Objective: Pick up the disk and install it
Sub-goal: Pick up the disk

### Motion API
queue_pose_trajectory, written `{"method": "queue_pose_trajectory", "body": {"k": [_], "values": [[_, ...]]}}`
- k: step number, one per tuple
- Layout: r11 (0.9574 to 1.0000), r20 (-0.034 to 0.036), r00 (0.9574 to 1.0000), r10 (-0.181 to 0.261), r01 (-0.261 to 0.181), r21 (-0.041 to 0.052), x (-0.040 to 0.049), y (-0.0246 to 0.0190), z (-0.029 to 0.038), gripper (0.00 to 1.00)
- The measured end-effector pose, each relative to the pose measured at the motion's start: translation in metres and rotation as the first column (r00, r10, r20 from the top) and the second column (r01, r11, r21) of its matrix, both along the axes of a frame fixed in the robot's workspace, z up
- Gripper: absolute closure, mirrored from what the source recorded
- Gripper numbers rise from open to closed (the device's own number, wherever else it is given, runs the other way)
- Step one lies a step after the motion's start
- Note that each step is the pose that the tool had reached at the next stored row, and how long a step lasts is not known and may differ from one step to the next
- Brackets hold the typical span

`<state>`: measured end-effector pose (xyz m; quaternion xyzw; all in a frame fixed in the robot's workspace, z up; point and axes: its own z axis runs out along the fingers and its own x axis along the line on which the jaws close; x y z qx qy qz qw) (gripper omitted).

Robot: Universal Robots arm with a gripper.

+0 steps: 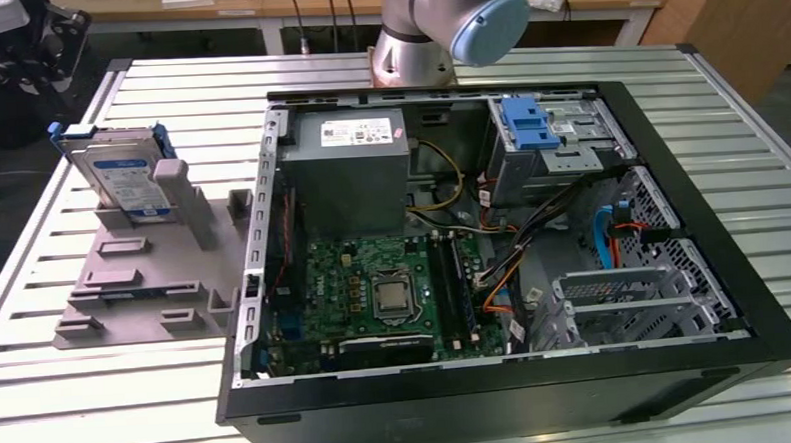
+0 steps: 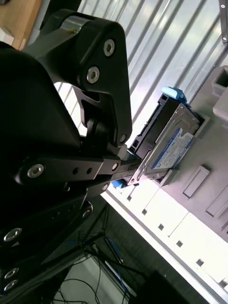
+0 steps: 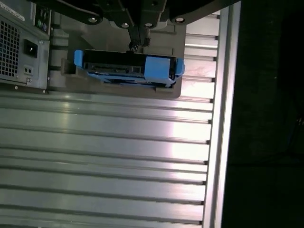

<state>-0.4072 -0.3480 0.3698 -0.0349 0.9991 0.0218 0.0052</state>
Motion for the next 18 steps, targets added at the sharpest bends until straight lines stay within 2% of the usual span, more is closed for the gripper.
{"method": "queue_pose_trajectory", "body": {"k": [6,9,18], "values": [[0.9974,0.0000,0.9974,0.071,-0.071,0.0000,0.0000,0.0000,0.0000,0.89],[0.9956,0.0000,0.9956,0.093,-0.093,0.0000,0.0000,0.0000,0.0000,0.89],[0.9952,0.0000,0.9952,0.097,-0.097,0.0000,0.0000,0.0000,0.0000,0.89]]}}
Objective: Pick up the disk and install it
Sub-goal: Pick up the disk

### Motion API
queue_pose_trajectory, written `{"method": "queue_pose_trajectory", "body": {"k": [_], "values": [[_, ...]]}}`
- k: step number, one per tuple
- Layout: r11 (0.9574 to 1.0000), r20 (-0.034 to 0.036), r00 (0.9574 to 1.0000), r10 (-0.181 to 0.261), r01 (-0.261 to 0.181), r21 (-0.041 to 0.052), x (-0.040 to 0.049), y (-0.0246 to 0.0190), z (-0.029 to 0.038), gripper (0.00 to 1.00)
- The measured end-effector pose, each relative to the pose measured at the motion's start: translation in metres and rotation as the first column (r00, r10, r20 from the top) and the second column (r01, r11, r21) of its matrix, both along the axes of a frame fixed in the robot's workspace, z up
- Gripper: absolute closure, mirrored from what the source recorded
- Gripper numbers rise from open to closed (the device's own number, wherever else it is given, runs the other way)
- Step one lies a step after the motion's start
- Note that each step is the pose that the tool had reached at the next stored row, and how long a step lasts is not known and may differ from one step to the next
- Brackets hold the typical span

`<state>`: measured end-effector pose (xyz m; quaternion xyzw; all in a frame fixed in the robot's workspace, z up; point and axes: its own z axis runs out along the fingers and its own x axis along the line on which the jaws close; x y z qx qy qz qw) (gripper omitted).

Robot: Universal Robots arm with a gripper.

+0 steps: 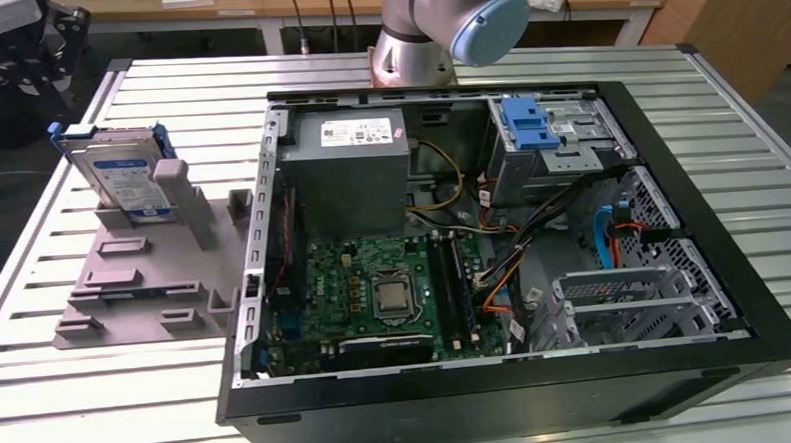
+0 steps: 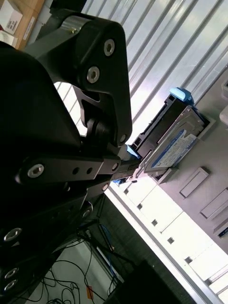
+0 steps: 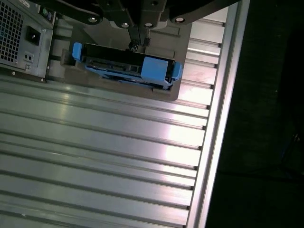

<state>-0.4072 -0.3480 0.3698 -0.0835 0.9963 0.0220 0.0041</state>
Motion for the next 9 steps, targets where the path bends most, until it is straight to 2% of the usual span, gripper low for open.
{"method": "queue_pose_trajectory", "body": {"k": [9], "values": [[0.9997,0.0000,0.9997,0.024,-0.024,0.0000,0.0000,0.0000,0.0000,0.89]]}}
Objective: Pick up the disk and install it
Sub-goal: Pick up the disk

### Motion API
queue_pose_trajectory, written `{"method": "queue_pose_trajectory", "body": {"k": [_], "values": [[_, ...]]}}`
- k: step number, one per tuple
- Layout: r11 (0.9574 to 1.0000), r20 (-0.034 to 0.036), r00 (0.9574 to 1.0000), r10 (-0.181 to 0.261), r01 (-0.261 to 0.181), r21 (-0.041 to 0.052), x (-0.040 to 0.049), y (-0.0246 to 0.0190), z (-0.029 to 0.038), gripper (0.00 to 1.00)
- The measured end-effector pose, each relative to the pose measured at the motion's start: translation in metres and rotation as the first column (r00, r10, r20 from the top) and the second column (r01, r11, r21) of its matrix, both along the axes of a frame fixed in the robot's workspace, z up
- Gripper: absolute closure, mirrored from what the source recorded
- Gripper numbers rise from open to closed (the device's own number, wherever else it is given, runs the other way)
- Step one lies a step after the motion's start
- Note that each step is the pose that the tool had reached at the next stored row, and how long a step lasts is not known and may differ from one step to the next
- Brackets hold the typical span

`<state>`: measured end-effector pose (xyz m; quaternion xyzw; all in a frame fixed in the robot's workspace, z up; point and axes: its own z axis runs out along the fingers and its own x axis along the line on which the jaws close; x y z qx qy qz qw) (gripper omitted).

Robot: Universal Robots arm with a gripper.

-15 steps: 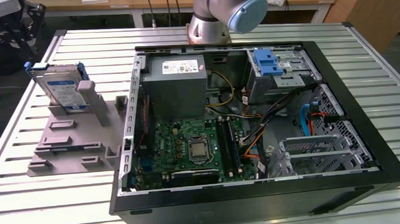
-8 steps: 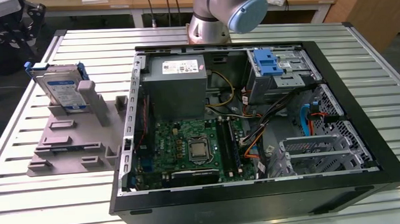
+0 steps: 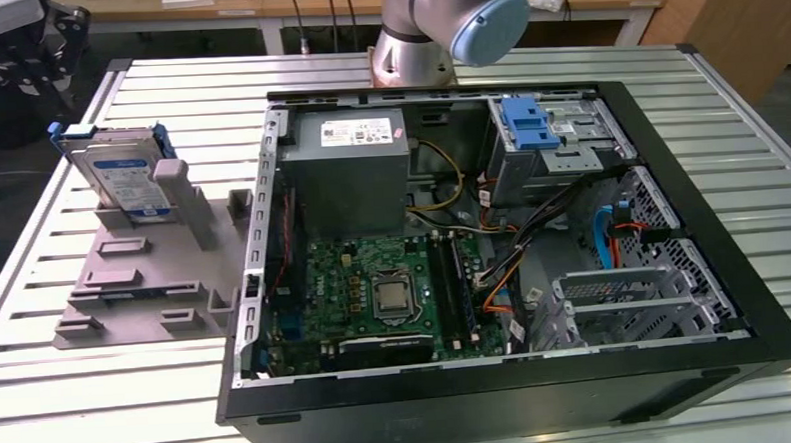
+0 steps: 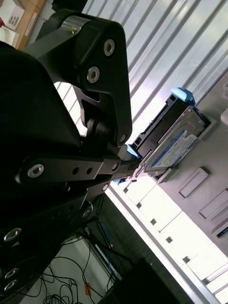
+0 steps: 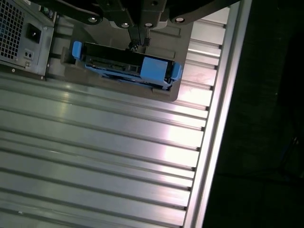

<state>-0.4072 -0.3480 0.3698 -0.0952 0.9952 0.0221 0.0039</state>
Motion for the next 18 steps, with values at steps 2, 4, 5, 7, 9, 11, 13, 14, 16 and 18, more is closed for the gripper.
{"method": "queue_pose_trajectory", "body": {"k": [2,4,5,7,9,11,13,14,16,18], "values": [[1.0000,0.0001,1.0000,0.006,-0.006,0.0000,0.0000,0.0000,0.0000,0.89],[0.9999,0.0001,0.9999,0.013,-0.013,0.0001,0.0000,0.0000,0.0000,0.89],[0.9999,0.0000,0.9999,0.016,-0.016,0.0000,0.0000,0.0000,0.0000,0.89],[0.9997,0.0001,0.9997,0.024,-0.024,0.0000,0.0000,0.0000,0.0000,0.89],[0.9995,0.0001,0.9995,0.033,-0.033,0.0000,0.0000,0.0000,0.0000,0.89],[0.9991,0.0000,0.9991,0.042,-0.042,0.0000,0.0000,0.0000,0.0000,0.89],[0.9987,0.0000,0.9987,0.050,-0.050,0.0000,0.0000,0.0000,0.0000,0.89],[0.9985,0.0000,0.9985,0.054,-0.054,0.0000,0.0000,0.0000,0.0000,0.89],[0.9981,0.0001,0.9981,0.062,-0.062,0.0000,0.0000,0.0000,0.0000,0.89],[0.9976,0.0001,0.9976,0.070,-0.070,0.0000,0.0000,0.0000,0.0000,0.89]]}}
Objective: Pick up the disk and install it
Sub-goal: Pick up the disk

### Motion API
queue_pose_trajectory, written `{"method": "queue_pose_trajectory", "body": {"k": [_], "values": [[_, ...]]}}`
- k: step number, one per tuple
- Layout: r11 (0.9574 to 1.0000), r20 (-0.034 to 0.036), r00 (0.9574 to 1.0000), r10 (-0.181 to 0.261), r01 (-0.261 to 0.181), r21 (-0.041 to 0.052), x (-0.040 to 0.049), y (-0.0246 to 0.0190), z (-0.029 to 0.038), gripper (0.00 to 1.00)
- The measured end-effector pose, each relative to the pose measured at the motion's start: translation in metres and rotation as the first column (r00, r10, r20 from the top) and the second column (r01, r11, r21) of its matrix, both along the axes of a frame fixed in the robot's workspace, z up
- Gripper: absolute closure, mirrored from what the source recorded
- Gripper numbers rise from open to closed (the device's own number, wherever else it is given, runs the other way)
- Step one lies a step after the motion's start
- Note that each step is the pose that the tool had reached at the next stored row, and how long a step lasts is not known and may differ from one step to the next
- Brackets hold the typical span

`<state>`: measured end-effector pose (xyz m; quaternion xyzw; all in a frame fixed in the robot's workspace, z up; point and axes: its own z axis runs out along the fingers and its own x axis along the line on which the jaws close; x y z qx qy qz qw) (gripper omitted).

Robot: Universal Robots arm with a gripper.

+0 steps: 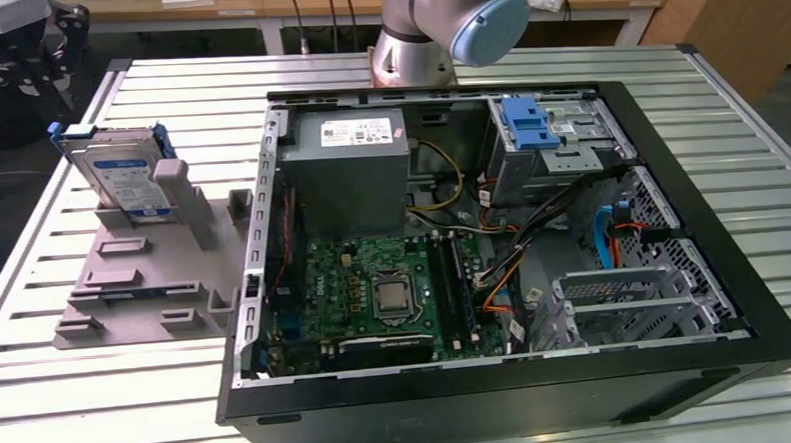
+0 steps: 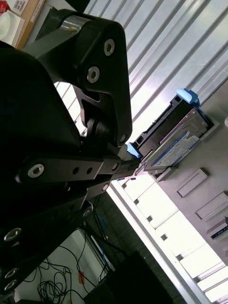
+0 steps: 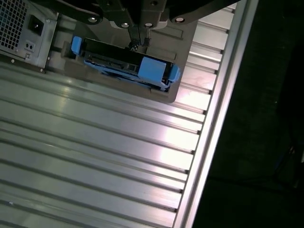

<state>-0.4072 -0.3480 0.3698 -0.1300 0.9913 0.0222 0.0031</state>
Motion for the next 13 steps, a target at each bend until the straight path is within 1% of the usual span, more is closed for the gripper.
{"method": "queue_pose_trajectory", "body": {"k": [13], "values": [[0.9989,0.0000,0.9989,0.046,-0.046,0.0000,0.0000,0.0000,0.0000,0.89]]}}
